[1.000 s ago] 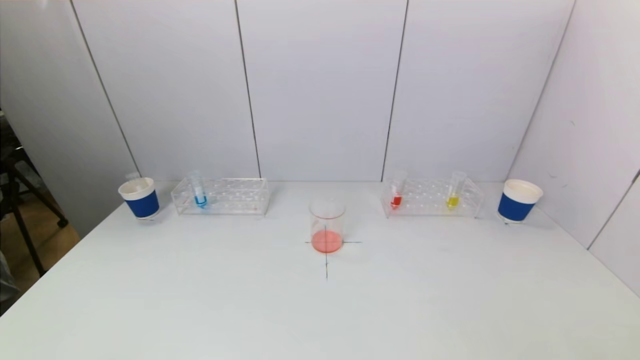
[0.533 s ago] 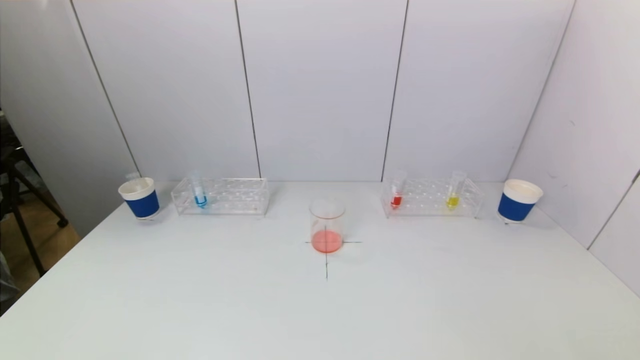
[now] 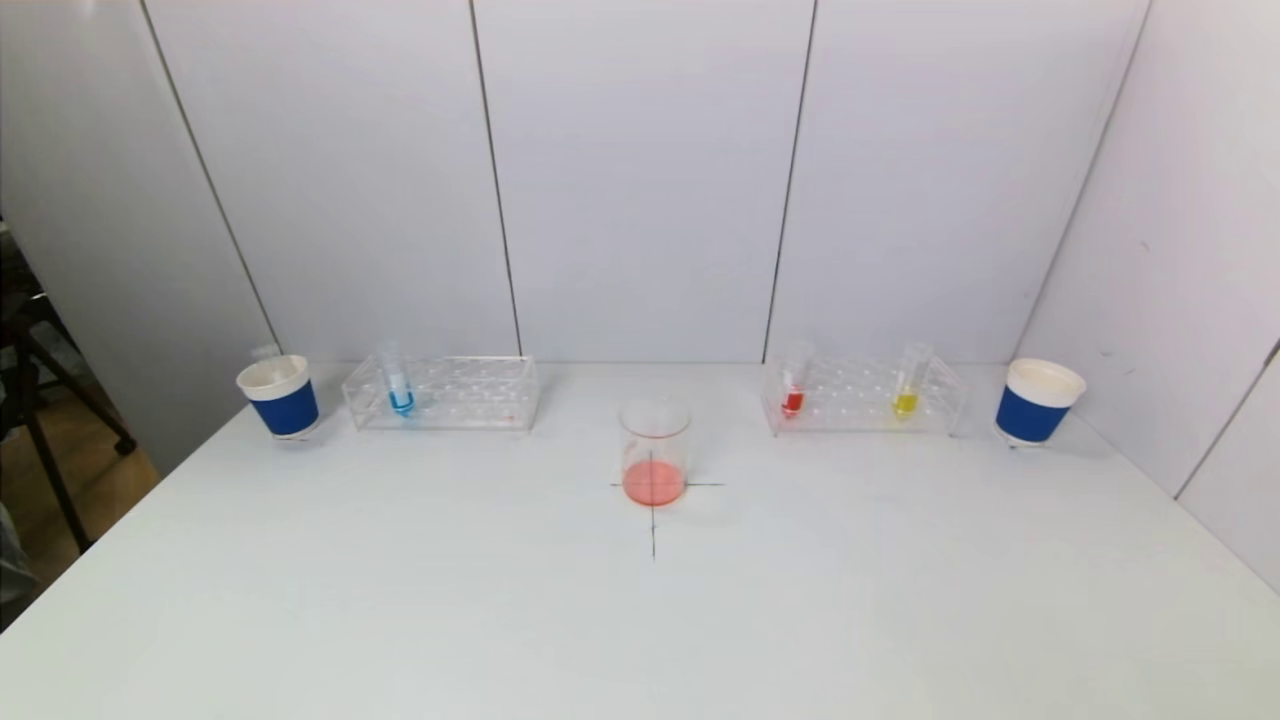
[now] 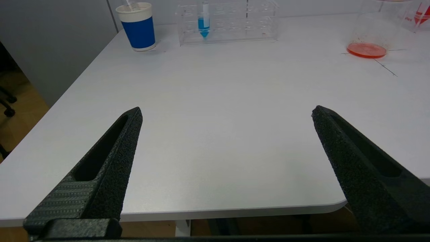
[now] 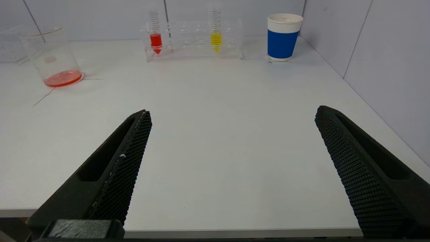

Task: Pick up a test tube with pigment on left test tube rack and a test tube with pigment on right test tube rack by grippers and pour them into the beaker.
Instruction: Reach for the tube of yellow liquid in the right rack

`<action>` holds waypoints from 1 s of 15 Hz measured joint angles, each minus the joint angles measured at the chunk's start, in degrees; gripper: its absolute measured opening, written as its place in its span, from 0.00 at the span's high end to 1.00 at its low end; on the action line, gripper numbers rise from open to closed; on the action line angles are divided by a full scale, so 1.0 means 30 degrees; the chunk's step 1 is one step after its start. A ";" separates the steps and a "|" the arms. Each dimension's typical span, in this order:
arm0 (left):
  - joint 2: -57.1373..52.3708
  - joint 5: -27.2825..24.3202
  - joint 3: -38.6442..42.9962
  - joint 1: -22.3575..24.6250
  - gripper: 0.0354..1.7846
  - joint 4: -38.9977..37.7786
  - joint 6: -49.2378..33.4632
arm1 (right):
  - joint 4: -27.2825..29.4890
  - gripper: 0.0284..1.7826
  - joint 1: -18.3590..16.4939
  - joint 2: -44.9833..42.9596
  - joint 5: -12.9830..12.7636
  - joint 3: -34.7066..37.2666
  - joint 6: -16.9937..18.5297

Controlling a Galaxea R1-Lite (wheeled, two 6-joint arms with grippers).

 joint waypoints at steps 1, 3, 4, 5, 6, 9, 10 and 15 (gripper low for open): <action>0.0000 0.0000 0.0000 0.0000 0.01 0.0000 0.0000 | 0.0000 0.01 0.0000 0.0000 -0.0004 0.0000 0.0000; 0.0000 0.0000 0.0000 0.0000 0.01 0.0000 0.0000 | 0.0000 0.01 0.0000 0.0000 -0.0004 0.0000 0.0000; 0.0000 -0.0008 0.0000 0.0000 0.01 0.0000 0.0000 | 0.0000 0.01 0.0000 0.0000 -0.0004 0.0000 0.0000; 0.0000 -0.0008 0.0000 0.0000 0.01 0.0000 0.0000 | 0.0000 0.01 0.0000 0.0000 -0.0004 0.0000 0.0000; 0.0000 0.0000 0.0000 0.0000 0.01 0.0000 0.0000 | -0.0008 0.01 0.0000 0.0000 -0.0004 0.0000 0.0000; 0.0008 -0.0008 0.0000 0.0000 0.01 -0.0008 0.0000 | 0.0000 0.01 0.0000 0.0000 -0.0004 0.0000 0.0000; 0.0008 -0.0008 0.0000 0.0000 0.01 0.0000 -0.0008 | 0.0000 0.01 0.0000 0.0000 -0.0004 0.0000 0.0000; 0.0008 -0.0008 0.0000 0.0000 0.01 0.0000 -0.0008 | -0.0203 0.01 0.0000 0.0000 0.0037 0.0000 -0.0228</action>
